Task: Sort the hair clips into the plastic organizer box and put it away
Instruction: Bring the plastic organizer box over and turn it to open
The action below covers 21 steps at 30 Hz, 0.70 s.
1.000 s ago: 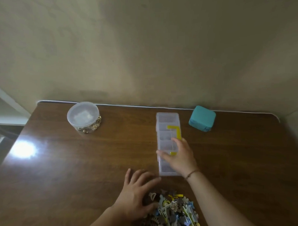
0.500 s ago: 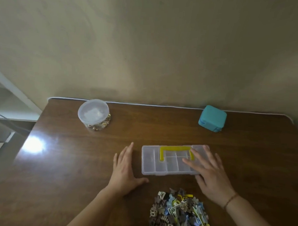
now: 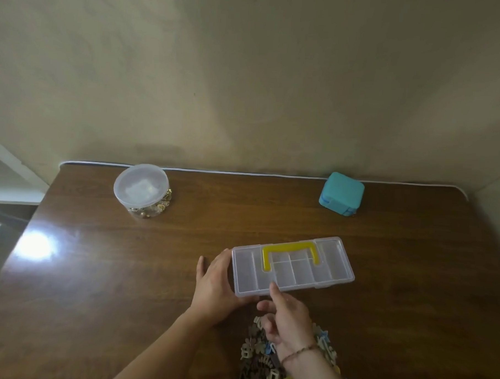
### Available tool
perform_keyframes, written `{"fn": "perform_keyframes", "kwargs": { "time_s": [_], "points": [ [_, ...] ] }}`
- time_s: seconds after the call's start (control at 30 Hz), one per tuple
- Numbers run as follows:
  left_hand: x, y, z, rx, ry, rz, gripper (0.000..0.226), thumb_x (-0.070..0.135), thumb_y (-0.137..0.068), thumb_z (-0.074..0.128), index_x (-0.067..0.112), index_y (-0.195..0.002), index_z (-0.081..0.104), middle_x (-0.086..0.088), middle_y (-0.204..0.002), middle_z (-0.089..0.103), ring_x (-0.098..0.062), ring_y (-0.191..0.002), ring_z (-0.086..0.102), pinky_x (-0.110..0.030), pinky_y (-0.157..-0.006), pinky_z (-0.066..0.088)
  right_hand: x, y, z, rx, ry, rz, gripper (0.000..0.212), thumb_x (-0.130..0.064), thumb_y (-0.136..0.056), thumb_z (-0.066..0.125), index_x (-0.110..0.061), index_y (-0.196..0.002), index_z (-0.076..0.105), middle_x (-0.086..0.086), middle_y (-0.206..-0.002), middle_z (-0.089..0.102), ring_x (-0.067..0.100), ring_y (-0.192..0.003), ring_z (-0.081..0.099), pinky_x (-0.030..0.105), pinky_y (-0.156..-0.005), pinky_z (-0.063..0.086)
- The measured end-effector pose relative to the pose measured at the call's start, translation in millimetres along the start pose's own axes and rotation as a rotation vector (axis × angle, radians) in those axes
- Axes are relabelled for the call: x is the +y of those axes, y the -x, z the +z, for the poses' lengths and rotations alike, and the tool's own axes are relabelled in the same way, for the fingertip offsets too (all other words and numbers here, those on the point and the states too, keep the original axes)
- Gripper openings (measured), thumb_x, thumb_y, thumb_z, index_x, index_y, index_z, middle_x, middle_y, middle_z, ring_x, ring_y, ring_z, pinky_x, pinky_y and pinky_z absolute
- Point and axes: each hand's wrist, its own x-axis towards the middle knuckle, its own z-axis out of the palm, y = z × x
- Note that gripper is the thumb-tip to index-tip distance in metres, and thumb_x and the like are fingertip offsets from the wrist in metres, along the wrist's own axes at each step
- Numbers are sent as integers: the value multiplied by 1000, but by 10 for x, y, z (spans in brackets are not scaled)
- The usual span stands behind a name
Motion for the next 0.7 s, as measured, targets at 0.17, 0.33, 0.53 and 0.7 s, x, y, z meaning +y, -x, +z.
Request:
{"fn": "perform_keyframes", "kwargs": {
  "time_s": [0.17,0.33,0.53,0.7],
  "points": [
    [2,-3,-2,0,-16,11,97,79,-62,69,34,-142,36,20,-142,48,0,-139,34,-44,-119,-10,-74,1,-81,-20,110,-8,26,-36,-93,59,-12,-99,64,4,-63,57,9,-37,41,18,-35,24],
    [56,8,-30,23,-26,30,96,82,-61,64,34,-140,38,19,-141,50,2,-137,36,-43,-119,-7,-58,-15,-86,-8,122,15,28,-41,-92,58,-14,-99,64,3,-62,55,9,-37,40,19,-36,26],
    [57,2,-32,9,-56,24,99,84,-60,62,33,-142,38,18,-143,49,-2,-139,36,-47,-120,-3,-26,-65,-84,-6,123,-13,30,-38,-93,58,-9,-97,64,3,-56,53,9,-35,40,18,-35,26],
    [42,-6,-43,-11,-46,5,98,76,-59,68,34,-142,37,17,-143,49,-3,-140,35,-47,-120,-6,-70,-119,-290,-63,164,-30,40,-49,-92,53,-12,-105,60,10,-75,66,15,-46,55,21,-35,31]
  ]
}}
